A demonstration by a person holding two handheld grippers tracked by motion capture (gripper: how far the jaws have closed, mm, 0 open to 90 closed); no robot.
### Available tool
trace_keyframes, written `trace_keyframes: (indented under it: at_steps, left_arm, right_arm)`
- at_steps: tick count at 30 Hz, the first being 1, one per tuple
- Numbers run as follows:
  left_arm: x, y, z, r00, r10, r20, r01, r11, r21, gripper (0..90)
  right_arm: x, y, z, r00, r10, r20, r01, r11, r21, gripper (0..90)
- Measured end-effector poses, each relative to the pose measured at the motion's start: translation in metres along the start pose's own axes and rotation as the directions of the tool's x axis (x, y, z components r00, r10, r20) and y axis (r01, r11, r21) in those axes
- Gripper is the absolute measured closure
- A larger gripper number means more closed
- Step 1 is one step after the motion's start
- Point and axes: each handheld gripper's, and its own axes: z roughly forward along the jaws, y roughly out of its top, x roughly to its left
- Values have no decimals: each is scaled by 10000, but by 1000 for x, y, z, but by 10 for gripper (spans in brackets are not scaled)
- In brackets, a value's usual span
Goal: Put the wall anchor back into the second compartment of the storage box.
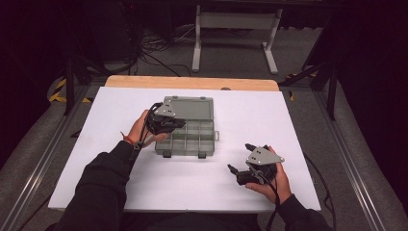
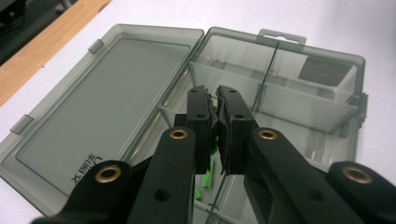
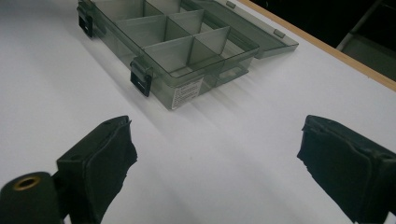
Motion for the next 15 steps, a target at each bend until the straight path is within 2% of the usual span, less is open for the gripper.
trace_keyframes:
  at_steps: [5, 11, 15]
  left_arm:
    - [3, -3, 5, 9999, -145, 29, 145, 9998, 147, 844]
    - [3, -4, 9, 9999, -105, -43, 106, 9992, 380, 843]
    - [4, -5, 10, 9998, -180, 26, 179, 9993, 337, 843]
  right_arm:
    - [0, 0, 0, 10000, 19, -13, -19, 10000, 22, 101]
    - [0, 0, 0, 10000, -12, -18, 12, 10000, -9, 101]
    - [0, 0, 0, 10000, -20, -31, 19, 10000, -18, 101]
